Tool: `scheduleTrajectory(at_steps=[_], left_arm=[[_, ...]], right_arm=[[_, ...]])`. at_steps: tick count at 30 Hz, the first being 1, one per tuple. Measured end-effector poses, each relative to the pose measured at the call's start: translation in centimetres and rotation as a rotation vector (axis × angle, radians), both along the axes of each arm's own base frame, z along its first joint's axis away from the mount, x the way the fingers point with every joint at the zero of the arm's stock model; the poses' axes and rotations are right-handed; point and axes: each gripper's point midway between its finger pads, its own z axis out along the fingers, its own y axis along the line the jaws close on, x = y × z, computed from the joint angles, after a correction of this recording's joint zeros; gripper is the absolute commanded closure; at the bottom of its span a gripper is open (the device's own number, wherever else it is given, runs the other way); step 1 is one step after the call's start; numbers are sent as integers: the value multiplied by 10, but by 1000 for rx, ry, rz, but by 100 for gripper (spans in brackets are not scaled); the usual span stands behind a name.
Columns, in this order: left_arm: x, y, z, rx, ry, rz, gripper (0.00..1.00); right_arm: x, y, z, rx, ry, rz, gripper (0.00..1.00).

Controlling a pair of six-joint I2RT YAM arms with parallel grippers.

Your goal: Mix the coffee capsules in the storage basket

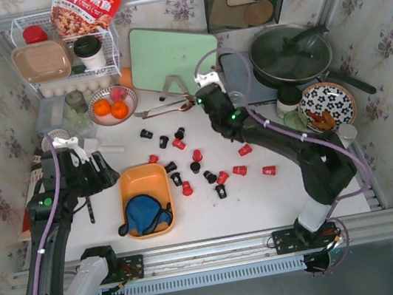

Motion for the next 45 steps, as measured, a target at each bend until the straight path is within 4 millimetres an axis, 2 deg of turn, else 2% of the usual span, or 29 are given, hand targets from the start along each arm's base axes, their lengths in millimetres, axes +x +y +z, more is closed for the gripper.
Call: scheduleTrajectory(at_steps=[2,6,10,16,24,29,32,35,37,40,43,45], left_arm=[[0,0,0,-1,1,-2,34],[1,-1,-1,-3,5,-3,34],[1,-1,-2,-3,9,-3,34],[1,-1,-3,-4,13,-5,34],[1,-1,-2,-5,12,-5,33],[1,-1,-2,-5,12,-5,33],[1,-1,-3,-5,12,-5,33],[1,-1,-3,-5,14,-5,33],[1,-1,-3,-6,15,-4,33],[1,-1,-4,-7,18,-3,33],[1,-1,-4,-7,17,-2,33],[1,-1,-4,-7,17,-2,33]], right_arm=[[14,-29,-20,-48,74,-56,100],[31,-65,-55,-114,204,-108,100],[44,-102,-76,-161,310,-168,100],[43,-115,-97,-214,438,-145,100],[37,-132,-109,-215,516,-153,100],[33,-128,-103,-183,513,-132,100],[32,-124,-86,-152,478,-117,100],[32,-110,-69,-115,435,-75,100],[30,-90,-60,-91,406,-9,100],[29,-47,-54,-70,373,141,100],[30,-10,-63,-77,380,264,100],[36,4,-74,-89,395,311,100]])
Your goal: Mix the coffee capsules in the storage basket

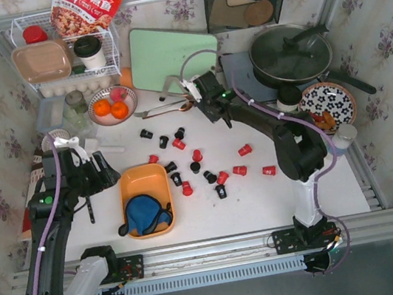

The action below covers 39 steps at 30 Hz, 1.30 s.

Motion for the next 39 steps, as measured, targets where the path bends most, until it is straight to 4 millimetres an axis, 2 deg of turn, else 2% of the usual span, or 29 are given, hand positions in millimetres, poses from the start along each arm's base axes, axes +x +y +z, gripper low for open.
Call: scheduleTrajectory(at_steps=[4,8,16,25,28,34,39], left_arm=[[0,0,0,0,-1,0,33],[0,0,0,0,0,0,33],[0,0,0,0,1,0,33],[0,0,-1,1,6,0,33],[0,0,-2,1,8,0,33],[1,0,-2,1,9,0,33],[1,0,-3,1,12,0,33]], right_arm=[[15,16,-18,-23,16,49,100],[28,16,-32,-75,19,62,100],[48,10,-43,-158,2,75,100],[74,-11,-45,-122,9,42,100],[80,-8,-44,-107,11,50,100],[80,-3,-43,-103,74,59,100],[71,0,-46,-96,115,88,100]])
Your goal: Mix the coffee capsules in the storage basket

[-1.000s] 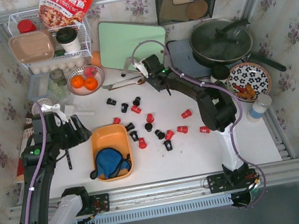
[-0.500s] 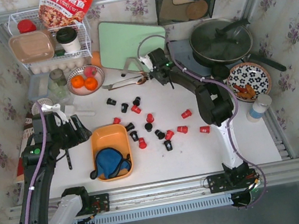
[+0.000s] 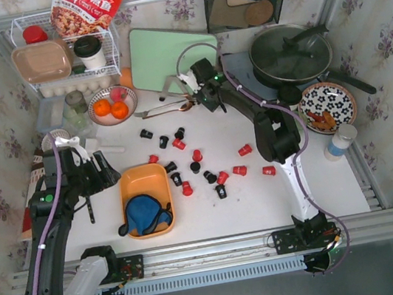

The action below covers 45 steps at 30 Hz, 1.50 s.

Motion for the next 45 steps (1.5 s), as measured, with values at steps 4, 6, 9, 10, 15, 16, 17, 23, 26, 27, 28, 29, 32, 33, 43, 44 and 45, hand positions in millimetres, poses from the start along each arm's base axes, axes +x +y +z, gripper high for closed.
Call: scheduleTrajectory(at_steps=[4,6,9,10,15,16,17,23,26,27,28,29,32,33,43,44,45], left_arm=[[0,0,0,0,2,0,33],[0,0,0,0,1,0,33],[0,0,0,0,0,0,33],[0,0,0,0,0,0,33],[0,0,0,0,0,0,33],[0,0,0,0,1,0,33],[0,0,-1,0,2,0,33],[1,0,-2,0,10,0,33],[1,0,-2,0,12,0,33],[1,0,-2,0,12,0,33],[1,0,-2,0,12,0,33],[1,0,-2,0,12,0,33],[1,0,-2,0,12,0,33],[1,0,-2,0,12,0,33],[1,0,-2,0,9,0,33],[1,0,-2,0,8,0,33],[1,0,-1,0,6,0,33]], right_arm=[[-5,9,9,33,32,30,100],[-7,13,10,45,41,42,100],[-8,17,10,62,49,56,100],[-7,18,10,65,48,57,100],[-1,24,0,75,57,67,100],[2,24,0,71,50,62,100],[4,24,0,72,43,60,100],[28,16,-1,66,-36,27,100],[33,14,0,65,-50,32,100],[33,14,1,63,-50,34,100],[33,14,0,63,-48,38,100],[32,14,0,61,-47,40,100],[28,14,1,62,-32,51,100],[25,13,2,62,-20,56,100],[-3,7,20,58,55,78,87],[-3,6,19,54,57,79,85],[-4,6,19,53,58,79,82]])
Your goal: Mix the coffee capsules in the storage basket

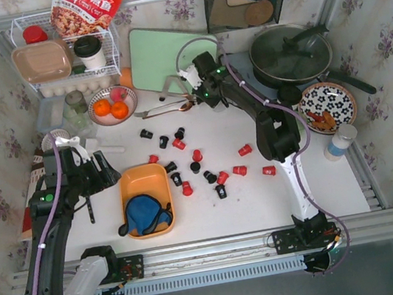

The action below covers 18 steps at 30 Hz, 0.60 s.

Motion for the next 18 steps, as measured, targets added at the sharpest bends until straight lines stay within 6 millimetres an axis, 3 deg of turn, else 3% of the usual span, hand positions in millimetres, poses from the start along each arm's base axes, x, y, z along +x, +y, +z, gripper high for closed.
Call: scheduleTrajectory(at_steps=[9,18], left_arm=[[-1,0,0,0,-2,0,32],[-1,0,0,0,-3,0,32]], right_arm=[[2,-6,-13,-31,11,-13,66],[16,-29,-5,-120,-79,-117,57]])
